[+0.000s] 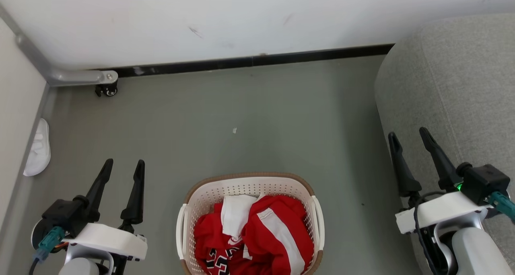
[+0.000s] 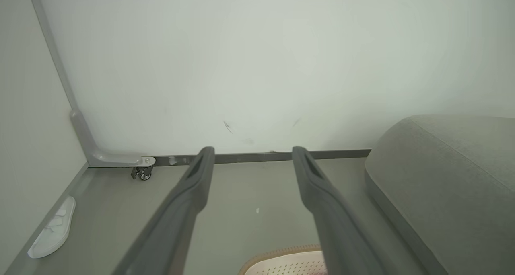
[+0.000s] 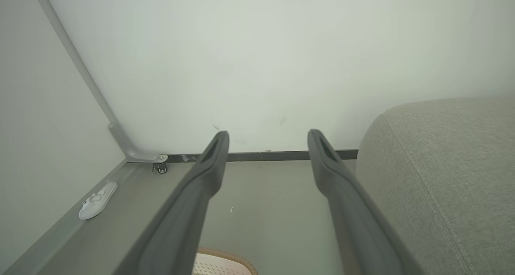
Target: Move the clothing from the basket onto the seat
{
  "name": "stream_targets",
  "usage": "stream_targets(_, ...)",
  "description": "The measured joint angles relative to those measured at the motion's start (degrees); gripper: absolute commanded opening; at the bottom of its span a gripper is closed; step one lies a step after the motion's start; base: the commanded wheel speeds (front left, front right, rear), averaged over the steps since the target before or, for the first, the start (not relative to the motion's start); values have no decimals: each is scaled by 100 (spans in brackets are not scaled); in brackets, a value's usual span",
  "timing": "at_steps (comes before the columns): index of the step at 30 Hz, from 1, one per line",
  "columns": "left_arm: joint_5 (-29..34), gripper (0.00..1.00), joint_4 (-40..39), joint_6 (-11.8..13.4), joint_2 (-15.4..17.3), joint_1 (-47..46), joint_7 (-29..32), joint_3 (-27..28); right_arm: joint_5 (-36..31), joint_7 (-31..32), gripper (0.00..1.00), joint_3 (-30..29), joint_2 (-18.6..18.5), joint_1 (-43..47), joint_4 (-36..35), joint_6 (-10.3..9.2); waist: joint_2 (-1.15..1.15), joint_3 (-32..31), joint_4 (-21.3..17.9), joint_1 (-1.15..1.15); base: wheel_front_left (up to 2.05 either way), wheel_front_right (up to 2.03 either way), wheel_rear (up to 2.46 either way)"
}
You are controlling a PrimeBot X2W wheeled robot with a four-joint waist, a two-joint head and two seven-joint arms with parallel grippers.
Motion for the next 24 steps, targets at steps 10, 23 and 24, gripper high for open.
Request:
stream_targets(10, 0, 100, -36, -8, 48, -227, -14, -16, -41, -1, 100, 98, -2, -267, -77, 0, 0, 408, -41, 0, 0, 0, 0)
stream_targets(23, -11, 100, 23, -51, 196, -448, -15, -124, 86, -1, 100, 130, -3, -511, -129, 0, 0, 859, -119, 0, 0, 0, 0)
stream_targets(24, -11, 100, 34, -51, 201, -472, -15, -144, 100, -1, 100, 131, -3, -516, -135, 0, 0, 895, -128, 0, 0, 0, 0)
